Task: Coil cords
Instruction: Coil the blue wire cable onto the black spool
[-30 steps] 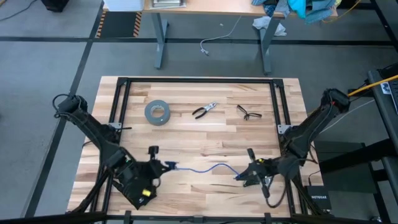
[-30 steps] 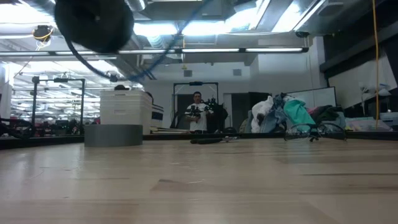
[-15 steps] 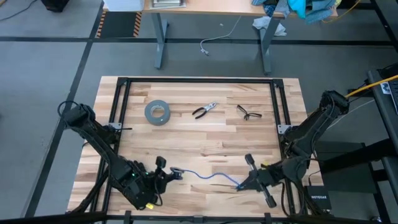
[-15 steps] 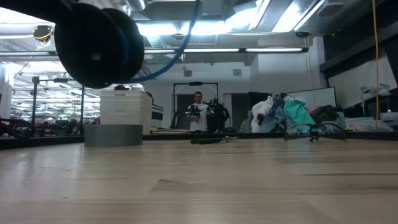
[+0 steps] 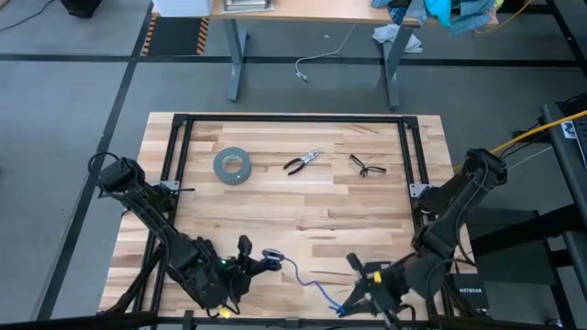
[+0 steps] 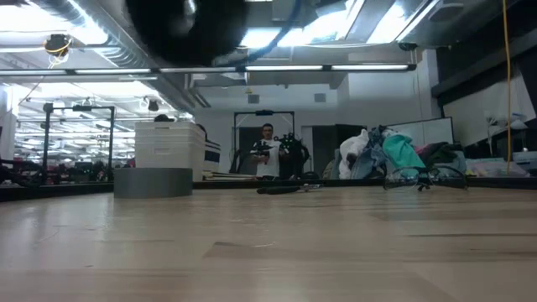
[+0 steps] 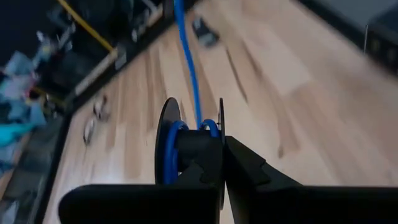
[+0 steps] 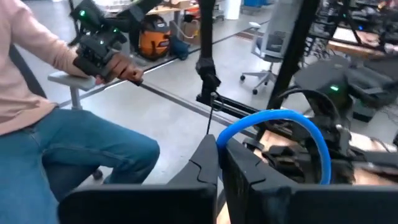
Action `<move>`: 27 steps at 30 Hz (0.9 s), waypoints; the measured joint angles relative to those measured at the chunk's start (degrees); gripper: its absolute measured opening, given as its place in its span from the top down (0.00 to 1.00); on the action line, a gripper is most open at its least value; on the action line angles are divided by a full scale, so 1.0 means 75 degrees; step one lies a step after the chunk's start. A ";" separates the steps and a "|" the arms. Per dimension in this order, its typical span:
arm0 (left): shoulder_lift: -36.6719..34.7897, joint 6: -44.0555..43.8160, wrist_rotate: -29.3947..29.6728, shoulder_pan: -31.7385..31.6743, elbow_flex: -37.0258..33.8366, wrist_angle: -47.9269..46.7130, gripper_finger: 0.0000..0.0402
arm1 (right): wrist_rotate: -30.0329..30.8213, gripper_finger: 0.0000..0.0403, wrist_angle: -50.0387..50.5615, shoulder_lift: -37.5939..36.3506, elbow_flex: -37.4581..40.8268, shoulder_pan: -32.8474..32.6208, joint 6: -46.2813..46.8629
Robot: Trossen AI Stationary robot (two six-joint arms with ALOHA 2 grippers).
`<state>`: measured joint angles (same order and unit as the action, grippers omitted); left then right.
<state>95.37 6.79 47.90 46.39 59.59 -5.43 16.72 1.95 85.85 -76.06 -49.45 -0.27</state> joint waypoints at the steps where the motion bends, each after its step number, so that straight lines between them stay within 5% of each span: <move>1: 0.0000 0.0290 -0.0036 -0.0008 0.0000 0.0338 1.00 | -0.0052 0.98 0.0072 0.0123 -0.0186 0.0000 -0.0102; 8: 0.0027 0.1753 -0.0920 -0.0181 0.0072 0.2073 1.00 | -0.0672 0.98 0.0235 0.0719 -0.1123 0.0161 -0.0655; 27: 0.0682 0.1751 -0.2924 -0.0739 0.0167 0.2623 1.00 | -0.2534 0.98 -0.1097 0.0952 -0.1803 0.1006 -0.1408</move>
<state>100.49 19.93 25.97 40.85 60.84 14.24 -2.28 -6.28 92.99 -89.58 -41.91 -10.83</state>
